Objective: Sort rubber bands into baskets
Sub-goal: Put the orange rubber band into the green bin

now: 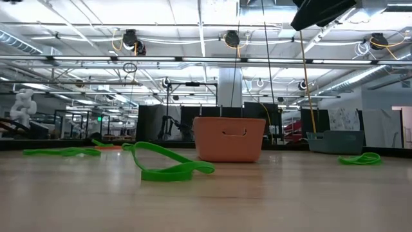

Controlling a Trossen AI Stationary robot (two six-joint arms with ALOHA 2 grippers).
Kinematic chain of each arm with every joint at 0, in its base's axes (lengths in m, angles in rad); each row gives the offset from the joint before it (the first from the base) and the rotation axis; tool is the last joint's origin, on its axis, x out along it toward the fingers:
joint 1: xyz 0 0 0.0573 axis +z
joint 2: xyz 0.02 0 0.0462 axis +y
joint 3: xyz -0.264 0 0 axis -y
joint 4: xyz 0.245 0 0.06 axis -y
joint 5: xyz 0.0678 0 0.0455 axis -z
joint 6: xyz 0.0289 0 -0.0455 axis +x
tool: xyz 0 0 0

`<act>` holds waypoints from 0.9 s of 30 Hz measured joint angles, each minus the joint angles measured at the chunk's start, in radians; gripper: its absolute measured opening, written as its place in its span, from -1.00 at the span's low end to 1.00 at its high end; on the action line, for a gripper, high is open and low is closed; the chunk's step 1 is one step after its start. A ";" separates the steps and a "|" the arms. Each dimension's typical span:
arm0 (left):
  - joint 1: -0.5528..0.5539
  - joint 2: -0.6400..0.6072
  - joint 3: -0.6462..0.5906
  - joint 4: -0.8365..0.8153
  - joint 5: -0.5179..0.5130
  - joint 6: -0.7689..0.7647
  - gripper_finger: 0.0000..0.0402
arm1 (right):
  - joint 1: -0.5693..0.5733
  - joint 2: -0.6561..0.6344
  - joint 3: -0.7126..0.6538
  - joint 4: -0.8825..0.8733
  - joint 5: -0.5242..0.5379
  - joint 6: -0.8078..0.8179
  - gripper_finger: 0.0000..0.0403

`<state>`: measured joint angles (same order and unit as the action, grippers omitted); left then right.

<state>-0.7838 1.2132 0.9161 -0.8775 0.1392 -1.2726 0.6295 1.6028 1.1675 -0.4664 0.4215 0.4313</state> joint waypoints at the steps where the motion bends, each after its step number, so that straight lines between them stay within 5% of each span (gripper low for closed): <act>1: -0.020 0.002 0.000 -0.013 0.000 -0.033 -0.96 | 0.003 0.000 0.000 0.000 0.001 0.001 -0.33; 15: -0.115 0.067 0.000 -0.032 0.002 -0.080 -0.94 | 0.020 0.001 0.000 0.007 0.000 0.002 -0.33; 27: -0.114 0.097 0.000 -0.089 0.134 -0.106 -0.55 | 0.021 0.001 0.000 0.007 0.000 0.000 -0.33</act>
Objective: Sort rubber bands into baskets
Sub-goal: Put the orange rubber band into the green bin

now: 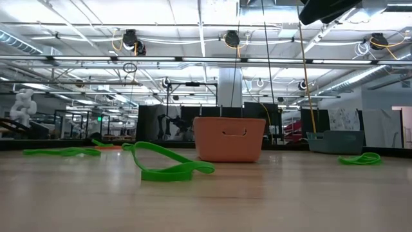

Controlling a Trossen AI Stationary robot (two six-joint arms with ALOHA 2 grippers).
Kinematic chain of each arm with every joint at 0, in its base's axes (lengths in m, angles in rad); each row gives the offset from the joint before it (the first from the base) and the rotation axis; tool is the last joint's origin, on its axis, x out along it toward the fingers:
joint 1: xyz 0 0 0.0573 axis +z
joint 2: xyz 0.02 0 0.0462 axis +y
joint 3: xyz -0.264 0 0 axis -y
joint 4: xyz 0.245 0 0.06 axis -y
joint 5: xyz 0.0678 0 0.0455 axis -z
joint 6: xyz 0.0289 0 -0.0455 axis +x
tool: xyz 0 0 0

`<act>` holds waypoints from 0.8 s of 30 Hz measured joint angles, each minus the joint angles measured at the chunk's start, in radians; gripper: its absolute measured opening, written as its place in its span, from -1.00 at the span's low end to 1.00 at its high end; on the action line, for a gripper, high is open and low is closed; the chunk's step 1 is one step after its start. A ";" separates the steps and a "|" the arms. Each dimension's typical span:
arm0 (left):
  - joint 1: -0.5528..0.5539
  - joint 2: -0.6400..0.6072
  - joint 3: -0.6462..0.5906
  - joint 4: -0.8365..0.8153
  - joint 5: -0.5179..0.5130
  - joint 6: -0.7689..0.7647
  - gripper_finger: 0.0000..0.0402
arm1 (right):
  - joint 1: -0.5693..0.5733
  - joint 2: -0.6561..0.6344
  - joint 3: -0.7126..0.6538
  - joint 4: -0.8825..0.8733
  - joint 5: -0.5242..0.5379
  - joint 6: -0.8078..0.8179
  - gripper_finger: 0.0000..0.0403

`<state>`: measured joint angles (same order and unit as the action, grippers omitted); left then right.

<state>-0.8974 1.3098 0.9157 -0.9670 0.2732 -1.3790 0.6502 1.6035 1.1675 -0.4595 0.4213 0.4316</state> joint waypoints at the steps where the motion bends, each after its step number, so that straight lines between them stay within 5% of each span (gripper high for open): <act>1: 0.000 0.000 0.000 -0.018 0.017 -0.001 -0.54 | 0.000 0.000 0.000 0.000 0.000 0.000 -0.33; 11: 0.069 -0.003 0.000 -0.070 -0.010 0.206 -0.54 | 0.000 0.000 0.000 0.000 0.001 -0.007 -0.33; 19: 0.329 -0.003 0.000 -0.117 -0.405 0.676 -0.54 | -0.003 0.000 0.000 0.010 0.096 -0.113 -0.33; 24: 0.668 -0.003 -0.010 -0.133 -0.563 0.934 -0.54 | -0.026 0.000 0.000 0.009 0.123 -0.213 -0.33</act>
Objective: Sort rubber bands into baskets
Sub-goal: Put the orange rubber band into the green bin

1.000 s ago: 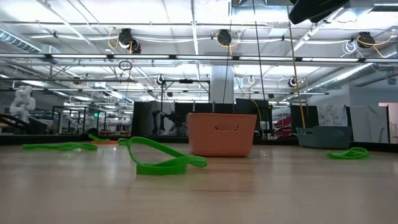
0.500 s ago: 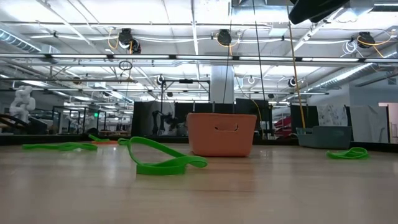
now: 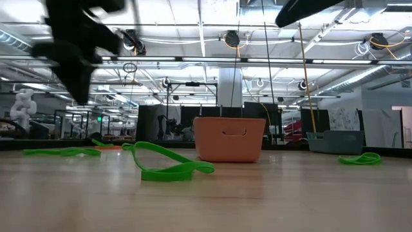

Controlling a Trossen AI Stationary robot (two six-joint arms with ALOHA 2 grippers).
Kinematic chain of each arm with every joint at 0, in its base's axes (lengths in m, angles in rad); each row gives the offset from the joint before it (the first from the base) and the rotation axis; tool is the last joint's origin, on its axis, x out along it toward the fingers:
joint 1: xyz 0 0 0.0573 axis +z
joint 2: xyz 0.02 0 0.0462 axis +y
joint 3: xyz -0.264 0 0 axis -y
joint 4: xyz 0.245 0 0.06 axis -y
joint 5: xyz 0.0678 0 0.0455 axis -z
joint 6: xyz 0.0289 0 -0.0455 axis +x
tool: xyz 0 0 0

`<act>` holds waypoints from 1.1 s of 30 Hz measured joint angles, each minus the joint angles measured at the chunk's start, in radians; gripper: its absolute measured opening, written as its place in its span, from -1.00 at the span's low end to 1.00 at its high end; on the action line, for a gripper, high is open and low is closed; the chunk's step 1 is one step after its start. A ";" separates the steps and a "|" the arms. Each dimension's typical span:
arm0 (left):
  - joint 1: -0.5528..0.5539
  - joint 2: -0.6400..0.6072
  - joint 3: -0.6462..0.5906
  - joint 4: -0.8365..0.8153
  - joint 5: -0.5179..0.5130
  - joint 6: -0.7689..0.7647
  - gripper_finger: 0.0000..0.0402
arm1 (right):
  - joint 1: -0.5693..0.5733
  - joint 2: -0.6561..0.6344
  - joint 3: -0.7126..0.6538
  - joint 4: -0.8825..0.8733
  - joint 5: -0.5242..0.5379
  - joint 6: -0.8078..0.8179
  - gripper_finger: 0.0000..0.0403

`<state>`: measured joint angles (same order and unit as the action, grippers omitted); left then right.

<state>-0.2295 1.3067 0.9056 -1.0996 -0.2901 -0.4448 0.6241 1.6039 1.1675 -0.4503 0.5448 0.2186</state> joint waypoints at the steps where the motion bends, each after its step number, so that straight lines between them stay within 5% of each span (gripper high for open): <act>1: 0.084 0.000 -0.004 0.012 -0.001 0.057 -0.54 | -0.008 0.000 0.000 0.000 0.000 -0.018 -0.33; 9: 0.707 0.002 -0.009 0.212 0.124 0.430 -0.54 | -0.083 0.000 0.000 -0.018 0.000 -0.051 -0.33; 14: 0.937 0.079 -0.009 0.339 0.216 0.509 -0.54 | -0.125 0.000 0.000 -0.075 0.000 -0.072 -0.33; 23: 0.997 0.329 0.073 0.383 0.175 0.644 -0.54 | -0.259 0.000 0.000 -0.085 -0.009 -0.203 -0.33; 33: 1.001 0.533 0.207 0.272 0.115 0.664 -0.54 | -0.417 0.000 0.000 -0.085 -0.194 -0.254 -0.33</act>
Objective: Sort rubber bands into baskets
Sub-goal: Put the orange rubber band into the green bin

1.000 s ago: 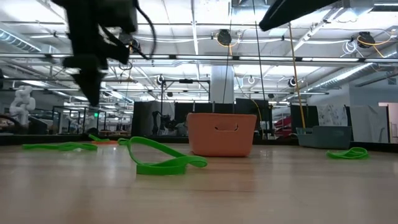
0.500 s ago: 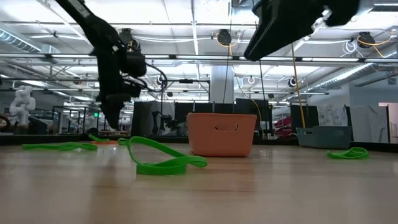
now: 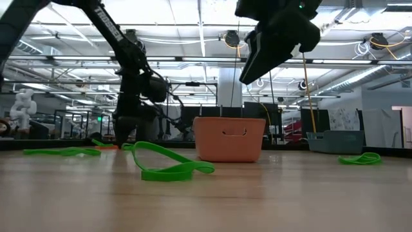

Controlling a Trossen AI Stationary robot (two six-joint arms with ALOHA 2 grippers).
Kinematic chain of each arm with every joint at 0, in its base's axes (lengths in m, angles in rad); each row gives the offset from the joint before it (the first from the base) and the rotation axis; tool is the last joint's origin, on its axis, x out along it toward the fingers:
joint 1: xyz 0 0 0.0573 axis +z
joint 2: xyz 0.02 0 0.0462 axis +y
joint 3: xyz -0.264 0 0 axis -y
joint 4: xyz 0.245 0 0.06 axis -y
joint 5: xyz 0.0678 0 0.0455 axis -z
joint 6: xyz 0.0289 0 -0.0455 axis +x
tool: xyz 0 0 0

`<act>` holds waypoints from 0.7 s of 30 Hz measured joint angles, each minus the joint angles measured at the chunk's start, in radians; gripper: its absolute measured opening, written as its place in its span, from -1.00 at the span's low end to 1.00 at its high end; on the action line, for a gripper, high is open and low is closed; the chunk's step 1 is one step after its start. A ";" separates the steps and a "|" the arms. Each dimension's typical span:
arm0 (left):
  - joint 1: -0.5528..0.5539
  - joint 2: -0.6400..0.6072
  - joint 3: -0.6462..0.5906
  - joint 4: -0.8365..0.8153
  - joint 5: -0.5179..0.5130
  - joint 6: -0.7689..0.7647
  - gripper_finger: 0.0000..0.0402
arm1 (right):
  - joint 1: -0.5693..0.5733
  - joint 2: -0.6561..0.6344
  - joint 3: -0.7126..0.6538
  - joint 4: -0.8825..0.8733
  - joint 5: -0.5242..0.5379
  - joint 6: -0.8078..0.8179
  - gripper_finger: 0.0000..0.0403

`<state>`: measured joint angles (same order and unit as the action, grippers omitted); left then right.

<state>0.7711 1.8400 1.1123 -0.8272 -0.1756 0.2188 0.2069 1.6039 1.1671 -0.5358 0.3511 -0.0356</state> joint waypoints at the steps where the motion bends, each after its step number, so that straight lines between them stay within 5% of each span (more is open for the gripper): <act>1: -0.001 0.013 0.005 -0.010 -0.023 0.000 -0.54 | -0.007 0.000 0.000 0.000 -0.017 0.007 -0.33; 9: 0.010 0.053 0.016 -0.024 0.001 0.008 -0.56 | -0.013 0.000 -0.050 0.013 -0.047 0.024 -0.33; 15: 0.014 0.055 0.016 -0.053 0.030 0.026 -0.94 | -0.016 0.000 -0.072 0.017 -0.047 0.024 -0.33; 21: 0.015 -0.006 0.005 -0.038 0.068 0.058 -0.98 | -0.015 0.000 -0.072 0.018 -0.047 0.028 -0.33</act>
<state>0.7860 1.8338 1.1177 -0.8655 -0.1071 0.2764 0.1923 1.6043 1.0955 -0.5175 0.3042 -0.0072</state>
